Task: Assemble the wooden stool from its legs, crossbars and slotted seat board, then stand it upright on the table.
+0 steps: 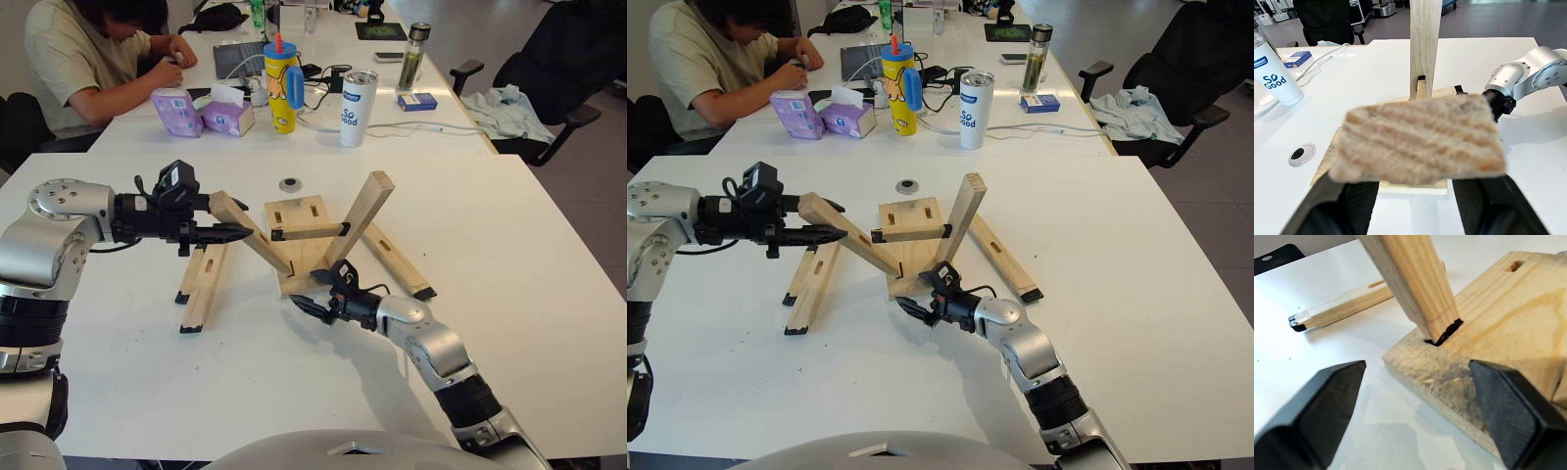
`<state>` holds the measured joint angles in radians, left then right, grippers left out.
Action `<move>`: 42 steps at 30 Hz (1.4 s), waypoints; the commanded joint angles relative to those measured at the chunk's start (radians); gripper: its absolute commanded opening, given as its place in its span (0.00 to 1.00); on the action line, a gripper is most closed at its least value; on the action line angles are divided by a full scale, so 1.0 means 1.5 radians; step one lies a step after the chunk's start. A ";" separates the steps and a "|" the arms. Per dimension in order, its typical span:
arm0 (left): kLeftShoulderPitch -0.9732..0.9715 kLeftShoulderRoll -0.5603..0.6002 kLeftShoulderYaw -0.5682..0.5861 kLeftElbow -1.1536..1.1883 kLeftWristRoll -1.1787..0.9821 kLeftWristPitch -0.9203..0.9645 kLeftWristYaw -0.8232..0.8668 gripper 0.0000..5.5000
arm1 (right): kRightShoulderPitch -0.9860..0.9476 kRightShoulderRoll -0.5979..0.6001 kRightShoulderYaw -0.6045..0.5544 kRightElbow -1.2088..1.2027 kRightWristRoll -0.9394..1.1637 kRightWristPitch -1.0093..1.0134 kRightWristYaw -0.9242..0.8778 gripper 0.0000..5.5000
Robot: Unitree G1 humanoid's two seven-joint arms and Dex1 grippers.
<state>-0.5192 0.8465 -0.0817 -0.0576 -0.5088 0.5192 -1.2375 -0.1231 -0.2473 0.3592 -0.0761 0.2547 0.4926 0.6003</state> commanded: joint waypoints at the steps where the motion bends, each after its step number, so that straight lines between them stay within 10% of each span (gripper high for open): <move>1: 0.014 -0.045 -0.060 0.040 0.043 0.018 0.022 0.37 | 0.026 -0.003 0.016 0.041 -0.003 0.053 0.008 0.71; 14: 0.054 -0.098 -0.102 0.124 0.069 -0.022 0.031 0.37 | 0.008 -0.009 0.016 0.063 -0.013 0.049 0.017 0.71; 20: 0.072 -0.117 -0.119 0.114 0.077 -0.029 0.060 0.37 | 0.025 0.052 -0.106 -0.105 0.166 0.066 0.021 0.71; 27: 0.077 -0.117 -0.108 0.109 0.065 -0.019 0.088 0.37 | -0.026 0.124 -0.189 -0.305 0.304 0.112 -0.123 0.49; 42: 0.069 -0.128 -0.111 0.105 0.060 -0.014 0.103 0.37 | -0.179 -0.004 0.059 -0.213 -0.454 -0.162 -0.420 0.49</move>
<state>-0.5120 0.6595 -0.1673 0.0639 -0.4903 0.4087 -1.0904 -0.4119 -0.2212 0.3973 -0.4155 -0.2923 0.3127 0.0202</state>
